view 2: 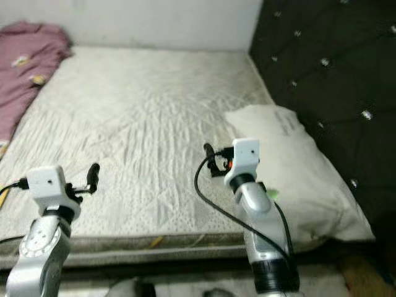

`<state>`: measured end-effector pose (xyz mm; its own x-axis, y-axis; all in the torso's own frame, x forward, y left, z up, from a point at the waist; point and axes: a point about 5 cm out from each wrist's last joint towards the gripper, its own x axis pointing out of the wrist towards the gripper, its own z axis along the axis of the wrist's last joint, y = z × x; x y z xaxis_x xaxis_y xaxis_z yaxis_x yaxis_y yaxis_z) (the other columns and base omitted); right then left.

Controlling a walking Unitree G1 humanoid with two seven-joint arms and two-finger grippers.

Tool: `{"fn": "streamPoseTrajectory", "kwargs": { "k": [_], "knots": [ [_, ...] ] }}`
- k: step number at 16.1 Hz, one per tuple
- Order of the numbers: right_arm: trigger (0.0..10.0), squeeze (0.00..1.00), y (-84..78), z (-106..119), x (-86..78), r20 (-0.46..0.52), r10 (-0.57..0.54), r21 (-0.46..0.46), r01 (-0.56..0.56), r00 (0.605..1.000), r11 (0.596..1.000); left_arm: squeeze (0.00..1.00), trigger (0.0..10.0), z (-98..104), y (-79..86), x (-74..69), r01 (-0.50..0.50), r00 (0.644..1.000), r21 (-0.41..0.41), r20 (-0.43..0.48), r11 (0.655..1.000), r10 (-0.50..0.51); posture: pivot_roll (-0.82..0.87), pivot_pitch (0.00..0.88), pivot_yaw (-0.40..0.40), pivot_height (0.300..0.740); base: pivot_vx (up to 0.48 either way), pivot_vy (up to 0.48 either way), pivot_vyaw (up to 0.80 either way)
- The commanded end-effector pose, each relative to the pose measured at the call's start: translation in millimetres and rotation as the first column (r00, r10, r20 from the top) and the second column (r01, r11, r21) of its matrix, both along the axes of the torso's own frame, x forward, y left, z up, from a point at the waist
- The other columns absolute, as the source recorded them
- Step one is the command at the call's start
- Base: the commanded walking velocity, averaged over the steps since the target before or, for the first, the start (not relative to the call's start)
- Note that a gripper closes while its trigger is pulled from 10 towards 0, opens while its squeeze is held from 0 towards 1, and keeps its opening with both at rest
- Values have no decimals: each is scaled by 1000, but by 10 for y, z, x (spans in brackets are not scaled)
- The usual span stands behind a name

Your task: Clean up the room

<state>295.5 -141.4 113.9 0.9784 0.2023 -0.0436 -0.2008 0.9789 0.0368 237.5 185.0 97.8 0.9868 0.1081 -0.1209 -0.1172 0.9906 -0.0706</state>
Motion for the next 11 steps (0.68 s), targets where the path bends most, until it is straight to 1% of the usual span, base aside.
{"fn": "streamPoseTrajectory", "kwargs": {
  "k": [1, 4, 6, 8, 11],
  "knots": [
    [10000, 0, -22, 13, 7, 0, -9, 6, 9, 1000, 1000, 0, 10000, -11, -11, -2, 14, 1000, 3, -12, 1000, -14, 35, 23, -55, 740, 0, 480, 0],
    [10000, 0, -26, 9, 1, 1, -14, 5, 14, 1000, 1000, 0, 10000, -25, 46, 1, -4, 1000, -8, -15, 1000, 4, 31, 21, -54, 740, 0, 480, 0],
    [10000, 0, -23, 8, -1, 1, -12, 3, 12, 1000, 1000, 0, 10000, -25, 51, 6, -5, 1000, -3, -15, 1000, 5, 32, 18, -54, 740, 0, 480, 0],
    [10000, 0, -22, 16, 10, 6, -12, 8, 12, 1000, 1000, 0, 10000, -25, 57, 7, -5, 1000, 24, -14, 1000, 5, 35, 12, -54, 740, 0, 480, 0],
    [10000, 0, -13, 19, 19, 8, -6, 0, 6, 1000, 1000, 0, 10000, -30, 55, 6, -4, 1000, 25, -16, 1000, 5, 37, 9, -53, 740, 0, 480, 0]
  ]
}}
